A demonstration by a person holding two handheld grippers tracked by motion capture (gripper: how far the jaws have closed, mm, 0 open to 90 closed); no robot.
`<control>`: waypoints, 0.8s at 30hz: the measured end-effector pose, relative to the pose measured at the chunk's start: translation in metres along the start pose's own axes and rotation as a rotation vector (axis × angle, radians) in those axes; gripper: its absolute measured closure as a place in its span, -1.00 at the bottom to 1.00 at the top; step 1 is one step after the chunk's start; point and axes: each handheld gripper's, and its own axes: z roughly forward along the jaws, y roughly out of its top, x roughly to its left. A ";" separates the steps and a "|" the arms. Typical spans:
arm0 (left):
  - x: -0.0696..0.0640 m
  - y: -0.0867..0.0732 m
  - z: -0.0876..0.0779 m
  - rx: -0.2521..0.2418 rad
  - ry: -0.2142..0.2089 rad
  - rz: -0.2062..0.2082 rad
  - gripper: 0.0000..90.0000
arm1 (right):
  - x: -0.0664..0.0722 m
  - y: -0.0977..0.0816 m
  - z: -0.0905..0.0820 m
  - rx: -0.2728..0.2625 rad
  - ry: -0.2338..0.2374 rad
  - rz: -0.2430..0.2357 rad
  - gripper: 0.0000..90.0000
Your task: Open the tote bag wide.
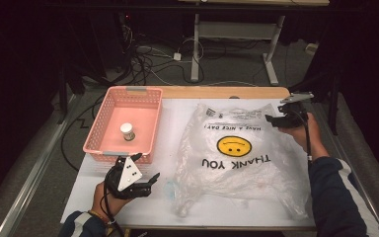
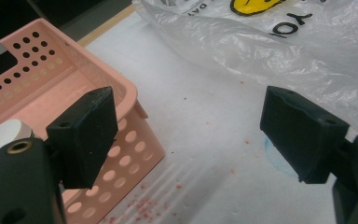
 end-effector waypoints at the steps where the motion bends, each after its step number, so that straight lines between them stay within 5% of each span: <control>1: 0.000 0.000 0.000 -0.004 -0.004 0.000 -0.59 | 0.001 0.005 0.010 0.031 -0.008 -0.006 -0.15; 4: -0.001 0.001 0.001 -0.002 -0.004 0.005 -0.59 | 0.002 0.010 0.022 0.060 -0.025 -0.036 0.18; 10: 0.000 0.000 0.002 0.008 -0.005 0.005 -0.58 | -0.005 0.013 0.035 0.070 -0.071 0.005 0.92; 15: 0.002 0.001 0.005 0.011 0.003 -0.008 -0.55 | -0.015 0.014 0.036 0.054 -0.170 0.104 1.00; 16: 0.002 0.001 0.004 0.011 0.004 -0.007 -0.55 | -0.021 0.015 0.033 0.049 -0.236 0.143 1.00; 17: 0.001 0.001 0.004 0.008 0.004 -0.001 -0.55 | -0.021 0.015 0.033 0.049 -0.236 0.143 1.00; 18: 0.001 0.001 0.002 0.002 0.002 0.006 -0.55 | -0.027 0.013 0.027 0.055 -0.295 0.172 1.00; 24: 0.003 -0.001 0.000 -0.005 0.002 0.006 -0.55 | -0.047 -0.007 0.008 0.091 -0.284 0.275 1.00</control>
